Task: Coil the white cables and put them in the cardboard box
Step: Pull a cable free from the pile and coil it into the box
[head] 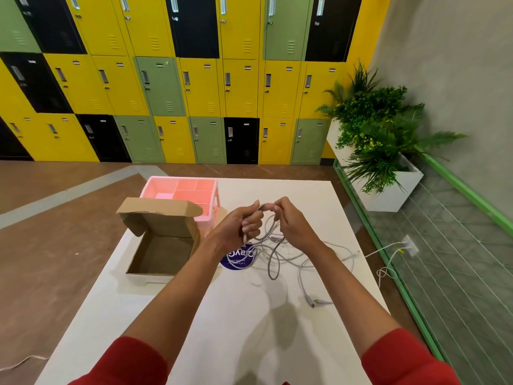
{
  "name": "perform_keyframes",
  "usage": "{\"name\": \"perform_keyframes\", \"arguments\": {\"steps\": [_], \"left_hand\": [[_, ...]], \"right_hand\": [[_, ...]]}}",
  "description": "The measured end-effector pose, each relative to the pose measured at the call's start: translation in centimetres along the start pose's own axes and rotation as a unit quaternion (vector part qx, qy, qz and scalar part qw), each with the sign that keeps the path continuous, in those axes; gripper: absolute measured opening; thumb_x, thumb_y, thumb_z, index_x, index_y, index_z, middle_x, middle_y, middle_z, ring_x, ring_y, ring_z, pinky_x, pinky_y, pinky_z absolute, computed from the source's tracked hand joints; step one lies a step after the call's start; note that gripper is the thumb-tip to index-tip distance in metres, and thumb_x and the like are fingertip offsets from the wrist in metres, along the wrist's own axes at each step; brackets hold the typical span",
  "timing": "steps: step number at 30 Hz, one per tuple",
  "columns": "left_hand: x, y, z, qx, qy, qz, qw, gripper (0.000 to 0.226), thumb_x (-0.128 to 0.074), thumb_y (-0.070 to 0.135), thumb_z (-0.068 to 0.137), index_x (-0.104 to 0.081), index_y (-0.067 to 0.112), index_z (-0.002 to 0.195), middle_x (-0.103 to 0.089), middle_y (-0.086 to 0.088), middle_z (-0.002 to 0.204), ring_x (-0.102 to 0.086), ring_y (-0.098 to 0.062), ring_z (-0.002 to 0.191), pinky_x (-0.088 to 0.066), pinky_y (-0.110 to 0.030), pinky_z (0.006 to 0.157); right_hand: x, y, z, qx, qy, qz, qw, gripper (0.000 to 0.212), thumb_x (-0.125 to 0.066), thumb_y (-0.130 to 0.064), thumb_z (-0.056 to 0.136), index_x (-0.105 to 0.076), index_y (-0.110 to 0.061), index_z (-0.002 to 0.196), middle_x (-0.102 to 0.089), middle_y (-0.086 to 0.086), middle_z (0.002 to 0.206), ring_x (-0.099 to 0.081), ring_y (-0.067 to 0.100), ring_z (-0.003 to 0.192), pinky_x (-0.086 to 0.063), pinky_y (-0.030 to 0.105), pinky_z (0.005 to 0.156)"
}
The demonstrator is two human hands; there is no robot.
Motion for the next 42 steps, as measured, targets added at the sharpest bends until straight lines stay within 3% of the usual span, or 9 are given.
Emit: {"name": "perform_keyframes", "arguments": {"steps": [6, 9, 13, 18, 23, 29, 34, 38, 42], "left_hand": [[-0.1, 0.9, -0.2, -0.032, -0.016, -0.034, 0.999, 0.043, -0.034, 0.028, 0.100, -0.049, 0.003, 0.132, -0.031, 0.008, 0.040, -0.033, -0.003, 0.035, -0.032, -0.014, 0.041], [0.1, 0.9, -0.2, -0.047, 0.001, -0.009, 0.999, 0.045, -0.036, 0.032, 0.099, -0.047, 0.008, 0.136, -0.035, 0.008, 0.043, -0.040, -0.003, 0.040, -0.038, -0.013, 0.046], [0.2, 0.6, -0.4, -0.067, 0.046, 0.032, 0.996, 0.050, -0.046, 0.036, 0.092, -0.046, 0.014, 0.137, -0.041, 0.008, 0.049, -0.053, -0.002, 0.051, -0.045, -0.014, 0.052], [0.1, 0.5, -0.5, -0.082, 0.060, 0.016, 0.995, 0.044, -0.037, 0.029, 0.101, -0.039, 0.015, 0.143, -0.053, 0.006, 0.054, -0.066, -0.008, 0.064, -0.055, -0.021, 0.063], [-0.2, 0.5, -0.8, -0.086, 0.046, 0.000, 0.995, 0.040, -0.034, 0.026, 0.102, -0.039, 0.019, 0.141, -0.065, 0.003, 0.064, -0.072, -0.016, 0.079, -0.056, -0.042, 0.085], [0.4, 1.2, -0.4, -0.113, 0.067, 0.003, 0.991, 0.045, -0.030, 0.028, 0.103, -0.027, 0.019, 0.147, -0.073, -0.001, 0.078, -0.070, -0.023, 0.096, -0.054, -0.049, 0.083], [1.7, 1.6, 0.2, -0.132, 0.114, 0.069, 0.982, 0.052, -0.029, 0.034, 0.103, -0.014, 0.022, 0.152, -0.074, -0.005, 0.099, -0.067, -0.023, 0.105, -0.048, -0.047, 0.085], [1.8, 1.9, 0.2, -0.141, 0.130, 0.146, 0.971, 0.050, -0.028, 0.033, 0.104, -0.013, 0.026, 0.151, -0.074, -0.004, 0.103, -0.068, -0.022, 0.103, -0.042, -0.043, 0.087], [1.6, 1.8, 0.3, -0.118, 0.118, 0.212, 0.963, 0.052, -0.031, 0.033, 0.104, -0.014, 0.022, 0.152, -0.073, -0.008, 0.103, -0.068, -0.027, 0.102, -0.040, -0.047, 0.105]], "right_hand": [[-2.2, 2.6, -1.6, -0.133, -0.066, 0.110, 0.983, 0.019, -0.033, -0.021, 0.104, -0.046, -0.012, 0.093, -0.054, 0.002, 0.067, -0.054, 0.015, 0.052, -0.053, 0.046, 0.070], [-3.4, 2.8, -2.6, -0.177, -0.138, 0.097, 0.970, 0.024, -0.033, -0.027, 0.103, -0.049, -0.011, 0.093, -0.052, 0.005, 0.069, -0.052, 0.015, 0.046, -0.051, 0.034, 0.054], [-3.6, 0.7, -2.9, -0.155, -0.231, 0.030, 0.960, 0.030, -0.030, -0.025, 0.104, -0.054, -0.010, 0.094, -0.050, 0.005, 0.066, -0.045, 0.011, 0.043, -0.040, 0.017, 0.038], [-3.4, -1.0, -2.4, -0.124, -0.302, -0.042, 0.944, 0.040, -0.028, -0.034, 0.104, -0.059, -0.010, 0.099, -0.052, 0.003, 0.064, -0.048, 0.019, 0.047, -0.043, 0.024, 0.051], [-3.1, -2.4, -2.4, -0.107, -0.346, -0.076, 0.929, 0.044, -0.025, -0.027, 0.105, -0.057, 0.002, 0.114, -0.055, 0.003, 0.065, -0.054, 0.009, 0.041, -0.042, 0.013, 0.046], [-2.3, -3.2, -3.1, -0.117, -0.399, -0.040, 0.909, 0.024, -0.040, -0.021, 0.103, -0.056, -0.004, 0.098, -0.064, 0.003, 0.072, -0.063, 0.000, 0.048, -0.045, 0.010, 0.053], [0.3, -3.9, -2.2, -0.098, -0.381, -0.195, 0.898, 0.029, -0.045, -0.023, 0.100, -0.058, -0.013, 0.075, -0.068, 0.005, 0.078, -0.063, 0.009, 0.060, -0.047, 0.025, 0.075], [2.8, -5.2, -0.9, -0.066, -0.268, -0.249, 0.928, 0.031, -0.045, -0.027, 0.100, -0.068, -0.012, 0.085, -0.066, 0.001, 0.074, -0.057, 0.006, 0.060, -0.042, 0.020, 0.062], [4.0, -6.1, 0.1, -0.011, -0.155, -0.227, 0.961, 0.023, -0.054, -0.025, 0.097, -0.073, -0.010, 0.094, -0.062, 0.001, 0.078, -0.052, 0.009, 0.065, -0.036, 0.021, 0.057]]}}
Point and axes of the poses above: each hand's wrist, its own z-axis towards the middle knuckle, its own x-axis out of the back of the hand, y = z × x, the point moved 4 cm from there along z, towards the middle knuckle
